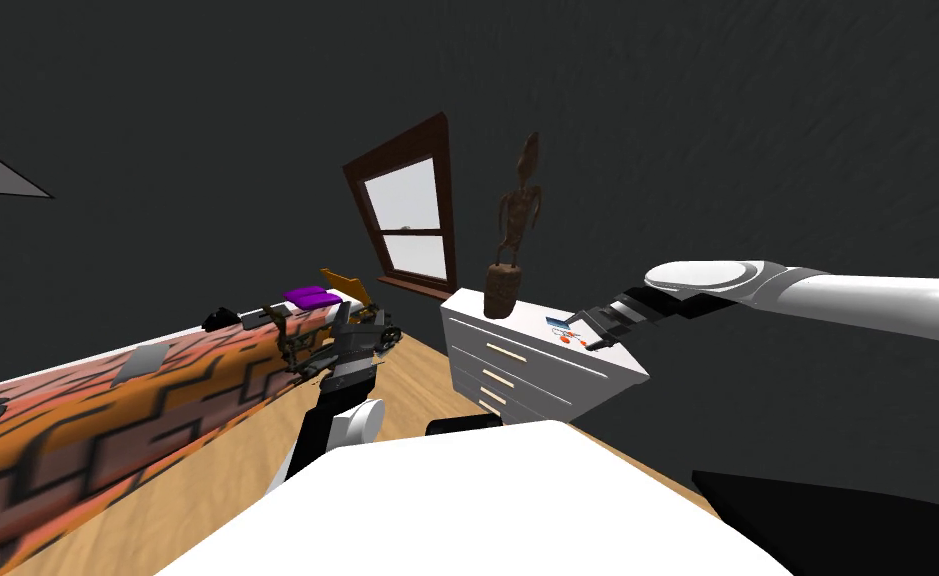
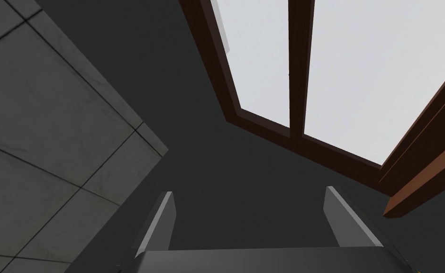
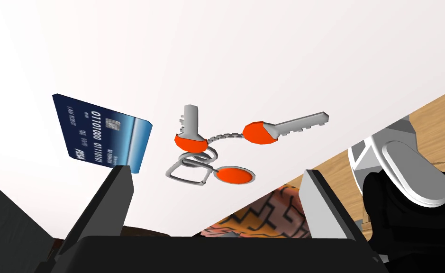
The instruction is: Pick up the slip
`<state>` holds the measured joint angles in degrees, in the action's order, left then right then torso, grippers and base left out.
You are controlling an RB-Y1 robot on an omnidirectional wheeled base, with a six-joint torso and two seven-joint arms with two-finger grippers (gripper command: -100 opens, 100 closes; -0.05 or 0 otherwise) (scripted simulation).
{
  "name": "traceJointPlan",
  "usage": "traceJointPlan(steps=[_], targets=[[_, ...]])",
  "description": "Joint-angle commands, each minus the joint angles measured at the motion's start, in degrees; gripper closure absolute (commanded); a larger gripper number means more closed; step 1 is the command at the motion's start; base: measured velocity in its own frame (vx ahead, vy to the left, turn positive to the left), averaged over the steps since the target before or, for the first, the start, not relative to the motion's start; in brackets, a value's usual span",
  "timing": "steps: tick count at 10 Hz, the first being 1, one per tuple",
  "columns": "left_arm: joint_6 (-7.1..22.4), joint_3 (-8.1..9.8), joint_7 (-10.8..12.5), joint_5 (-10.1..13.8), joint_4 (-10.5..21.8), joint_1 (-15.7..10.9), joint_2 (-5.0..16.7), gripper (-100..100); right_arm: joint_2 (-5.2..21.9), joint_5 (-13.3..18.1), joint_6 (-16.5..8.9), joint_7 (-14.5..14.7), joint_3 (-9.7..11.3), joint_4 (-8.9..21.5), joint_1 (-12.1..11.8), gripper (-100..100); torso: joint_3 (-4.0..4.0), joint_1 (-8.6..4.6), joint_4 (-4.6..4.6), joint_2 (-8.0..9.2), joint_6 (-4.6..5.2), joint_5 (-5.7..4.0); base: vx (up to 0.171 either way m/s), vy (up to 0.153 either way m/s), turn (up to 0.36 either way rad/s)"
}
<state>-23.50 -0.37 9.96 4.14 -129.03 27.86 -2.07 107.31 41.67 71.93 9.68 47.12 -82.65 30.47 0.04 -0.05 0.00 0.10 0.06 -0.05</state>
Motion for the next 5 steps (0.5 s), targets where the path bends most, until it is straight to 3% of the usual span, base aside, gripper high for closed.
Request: traceJointPlan(steps=[1, 3, 4, 5], targets=[[0.0, 0.0, 0.0, 0.0, 0.0, 0.0, 0.0, 0, 0.0, 0.0, 0.0, 0.0, 0.0, 0.0, 0.0, -100, 0.0, 0.0, 0.0, 0.0, 0.0, 0.0, 0.008, 0.01, -0.03], [0.0, 0.0, 0.0, 0.0, 0.0, 0.0, 0.0, 0, 0.0, 0.0, 0.0, 0.0, 0.0, 0.0, 0.0, -100, -0.02, 0.05, -0.01, -0.03, 0.0, 0.01, 0.003, 0.004, -0.012], [0.0, 0.0, 0.0, 0.0, 0.0, 0.0, 0.0, 0, 0.2, 1.3, -1.9, -2.5, -0.2, -2.9, 0.3, -100, -0.01, 0.03, 0.0, -0.02, 0.0, 0.01, 0.016, 0.024, -0.066], [0.0, 0.0, 0.0, 0.0, 0.0, 0.0, 0.0, 0, 0.2, 1.3, -1.9, -2.5, -0.2, -3.9, 0.3, -100, -0.03, 0.1, -0.01, -0.06, 0.01, 0.02, 0.02, 0.026, -0.075]])
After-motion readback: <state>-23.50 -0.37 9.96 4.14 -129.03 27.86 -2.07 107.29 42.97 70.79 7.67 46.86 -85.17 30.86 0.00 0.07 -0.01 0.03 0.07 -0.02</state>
